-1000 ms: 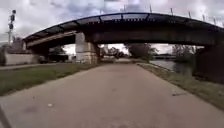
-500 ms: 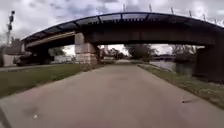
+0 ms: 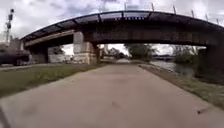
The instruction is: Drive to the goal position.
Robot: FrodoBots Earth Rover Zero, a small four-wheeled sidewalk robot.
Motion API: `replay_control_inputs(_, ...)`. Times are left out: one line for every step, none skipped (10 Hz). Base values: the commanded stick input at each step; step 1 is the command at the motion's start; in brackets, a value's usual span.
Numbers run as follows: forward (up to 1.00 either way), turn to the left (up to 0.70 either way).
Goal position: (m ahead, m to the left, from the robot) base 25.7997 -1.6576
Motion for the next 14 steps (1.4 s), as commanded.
replay_control_inputs(0.7, 0.0)
replay_control_inputs(0.7, 0.0)
replay_control_inputs(0.7, 0.0)
replay_control_inputs(0.7, 0.0)
replay_control_inputs(0.7, 0.0)
replay_control_inputs(0.7, 0.0)
replay_control_inputs(0.7, 0.0)
replay_control_inputs(0.7, 0.0)
replay_control_inputs(0.7, 0.0)
replay_control_inputs(0.7, 0.0)
replay_control_inputs(0.7, 0.0)
replay_control_inputs(0.7, 0.0)
replay_control_inputs(0.7, 0.0)
replay_control_inputs(0.7, 0.0)
